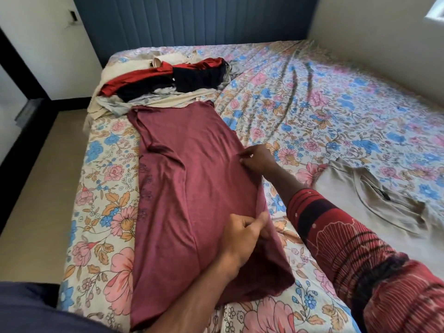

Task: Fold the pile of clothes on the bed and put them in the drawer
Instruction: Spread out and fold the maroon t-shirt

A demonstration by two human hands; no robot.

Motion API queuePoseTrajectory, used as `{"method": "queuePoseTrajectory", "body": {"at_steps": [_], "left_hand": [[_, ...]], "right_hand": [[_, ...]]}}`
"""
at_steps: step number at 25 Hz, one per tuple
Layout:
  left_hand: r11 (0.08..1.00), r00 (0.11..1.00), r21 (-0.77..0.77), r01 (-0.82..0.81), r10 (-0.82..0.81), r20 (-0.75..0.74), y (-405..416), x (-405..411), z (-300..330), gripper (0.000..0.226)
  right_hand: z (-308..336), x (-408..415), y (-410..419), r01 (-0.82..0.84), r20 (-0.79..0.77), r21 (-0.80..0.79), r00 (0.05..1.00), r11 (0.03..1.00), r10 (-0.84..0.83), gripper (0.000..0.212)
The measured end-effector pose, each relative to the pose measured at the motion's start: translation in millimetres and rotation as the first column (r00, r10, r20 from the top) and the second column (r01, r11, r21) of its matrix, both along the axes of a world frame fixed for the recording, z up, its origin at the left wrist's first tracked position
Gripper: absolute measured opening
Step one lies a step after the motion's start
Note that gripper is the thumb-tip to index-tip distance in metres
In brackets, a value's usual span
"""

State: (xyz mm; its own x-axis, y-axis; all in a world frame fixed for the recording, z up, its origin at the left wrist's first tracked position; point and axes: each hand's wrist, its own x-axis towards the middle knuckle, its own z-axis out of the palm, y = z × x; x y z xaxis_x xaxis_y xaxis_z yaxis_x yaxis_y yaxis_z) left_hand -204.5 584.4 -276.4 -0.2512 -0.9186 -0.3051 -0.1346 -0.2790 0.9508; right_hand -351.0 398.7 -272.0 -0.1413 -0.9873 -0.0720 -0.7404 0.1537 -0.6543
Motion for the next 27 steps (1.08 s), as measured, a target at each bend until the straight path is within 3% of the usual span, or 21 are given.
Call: {"method": "queuePoseTrajectory", "body": {"at_steps": [3, 6, 8, 11, 15, 18, 22, 27], "left_hand": [[0.99, 0.982, -0.037, -0.137, 0.141, 0.127, 2, 8, -3, 0.043], [0.988, 0.975, -0.042, -0.148, 0.153, 0.163, 5, 27, -4, 0.028], [0.984, 0.975, -0.062, -0.164, 0.172, 0.143, 8, 41, -1, 0.019], [0.969, 0.969, -0.097, -0.225, 0.233, 0.083, 18, 66, 4, 0.014], [0.963, 0.944, -0.164, -0.213, 0.246, 0.219, 34, 105, 7, 0.018], [0.988, 0.97, -0.002, -0.153, 0.15, 0.19, 39, 128, 7, 0.025], [0.993, 0.994, 0.112, -0.042, 0.03, 0.106, 45, 146, 7, 0.031], [0.993, 0.995, 0.094, 0.066, -0.072, 0.066, 51, 146, 7, 0.033]], "right_hand": [[4, 4, -3, 0.127, 0.231, 0.021, 0.965, 0.992, -0.129, 0.039], [13, 15, -4, 0.084, 0.25, 0.077, 0.963, 0.994, -0.1, 0.052], [20, 29, -6, 0.023, 0.175, 0.056, 0.984, 0.998, -0.033, 0.051], [31, 56, -15, -0.092, -0.12, 0.003, 0.988, 0.996, 0.092, 0.045], [35, 113, -27, -0.279, -0.369, 0.004, 0.892, 0.96, 0.261, 0.05], [20, 152, -35, -0.417, -0.522, 0.084, 0.755, 0.905, 0.396, 0.041], [-1, 172, -33, -0.456, -0.586, 0.143, 0.676, 0.878, 0.447, 0.043], [18, 182, -34, -0.419, -0.579, 0.13, 0.704, 0.899, 0.412, 0.053]]}}
